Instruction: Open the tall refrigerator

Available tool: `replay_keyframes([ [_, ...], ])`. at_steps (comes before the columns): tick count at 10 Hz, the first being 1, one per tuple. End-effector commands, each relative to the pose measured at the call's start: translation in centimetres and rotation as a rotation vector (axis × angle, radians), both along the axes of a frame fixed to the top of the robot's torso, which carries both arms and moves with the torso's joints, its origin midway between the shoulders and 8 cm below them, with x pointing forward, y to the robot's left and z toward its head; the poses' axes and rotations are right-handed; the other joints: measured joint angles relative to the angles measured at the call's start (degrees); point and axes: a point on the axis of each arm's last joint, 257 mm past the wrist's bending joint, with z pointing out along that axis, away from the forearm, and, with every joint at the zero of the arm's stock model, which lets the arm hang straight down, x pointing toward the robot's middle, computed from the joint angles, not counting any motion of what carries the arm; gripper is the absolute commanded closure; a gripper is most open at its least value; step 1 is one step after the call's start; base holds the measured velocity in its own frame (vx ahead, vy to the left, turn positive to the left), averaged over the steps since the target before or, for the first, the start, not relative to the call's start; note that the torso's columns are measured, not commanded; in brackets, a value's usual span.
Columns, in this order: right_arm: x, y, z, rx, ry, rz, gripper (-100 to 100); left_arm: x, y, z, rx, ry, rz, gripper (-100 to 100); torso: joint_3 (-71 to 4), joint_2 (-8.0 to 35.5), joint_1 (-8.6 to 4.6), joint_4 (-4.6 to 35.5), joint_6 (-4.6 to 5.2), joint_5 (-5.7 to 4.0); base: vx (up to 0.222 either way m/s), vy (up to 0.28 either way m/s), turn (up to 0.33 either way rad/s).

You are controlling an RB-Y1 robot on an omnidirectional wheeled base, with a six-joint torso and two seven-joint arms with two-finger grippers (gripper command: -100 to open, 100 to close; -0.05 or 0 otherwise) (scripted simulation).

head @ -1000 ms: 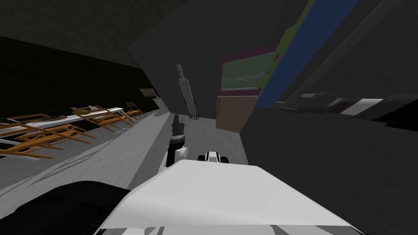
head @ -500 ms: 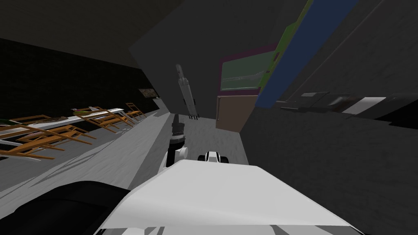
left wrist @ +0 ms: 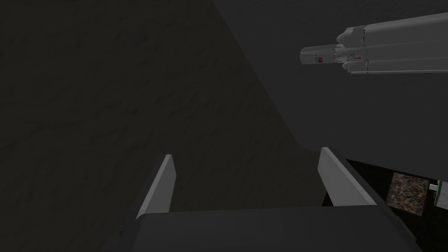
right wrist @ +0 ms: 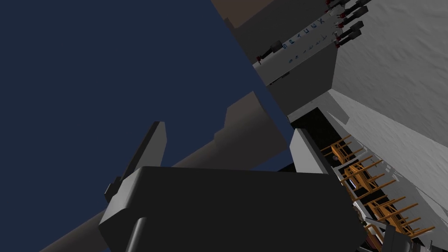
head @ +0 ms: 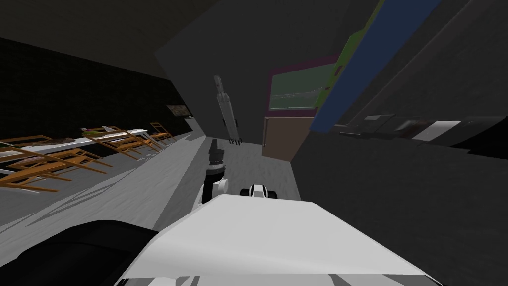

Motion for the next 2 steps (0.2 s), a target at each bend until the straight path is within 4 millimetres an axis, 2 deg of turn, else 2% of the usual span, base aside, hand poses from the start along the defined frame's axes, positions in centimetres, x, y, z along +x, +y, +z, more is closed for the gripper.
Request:
replay_keyframes([
  [1, 0.00, 0.00, -0.09, 0.000, 0.002, 0.000, 0, 0.00, 0.00, 0.00, 0.000, 0.000, 0.000, 0, 0.03, 0.02, -0.07, -0.03, 0.03, -0.07, 0.000, 0.000, 0.000],
  [2, -0.01, 0.01, -0.12, 0.000, 0.002, 0.000, 0, 0.00, 0.00, 0.00, 0.000, 0.000, 0.000, 0, 0.01, -0.02, -0.11, -0.07, 0.02, -0.12, 0.000, 0.000, 0.000],
])
